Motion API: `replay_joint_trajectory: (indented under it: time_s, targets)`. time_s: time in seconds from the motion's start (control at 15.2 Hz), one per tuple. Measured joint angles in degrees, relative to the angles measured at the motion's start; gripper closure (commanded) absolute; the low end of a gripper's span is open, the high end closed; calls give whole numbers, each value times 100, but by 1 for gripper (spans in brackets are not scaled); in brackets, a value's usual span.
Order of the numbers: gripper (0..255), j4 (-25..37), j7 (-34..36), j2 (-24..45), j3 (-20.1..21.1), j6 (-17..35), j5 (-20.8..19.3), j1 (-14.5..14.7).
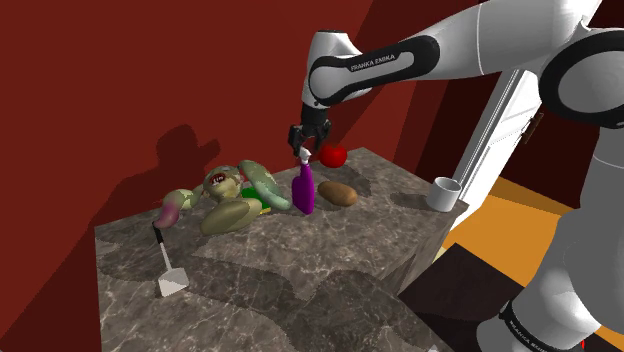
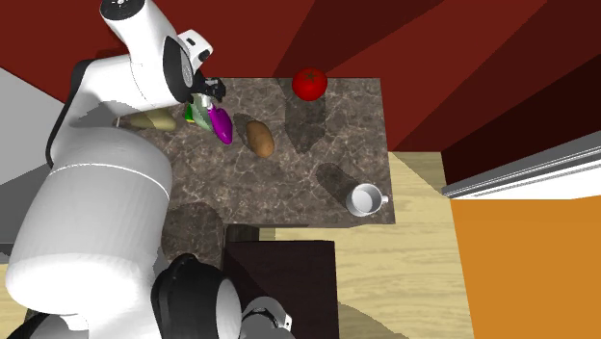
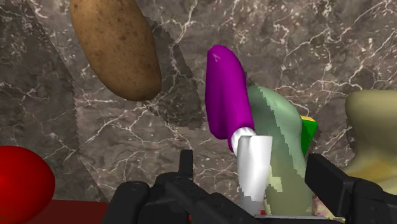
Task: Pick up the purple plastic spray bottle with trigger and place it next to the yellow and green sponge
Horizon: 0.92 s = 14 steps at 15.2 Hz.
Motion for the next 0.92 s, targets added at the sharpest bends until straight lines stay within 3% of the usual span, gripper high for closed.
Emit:
replay_joint_trajectory:
  time_s: [0.26,0.53,0.92]
  targets:
    - [0,30,-1,-28,-2,-58,-4,-1]
    - [0,332,21,-217,-10,-538,-37,12]
    - [0,351,29,-268,-11,-616,-47,18]
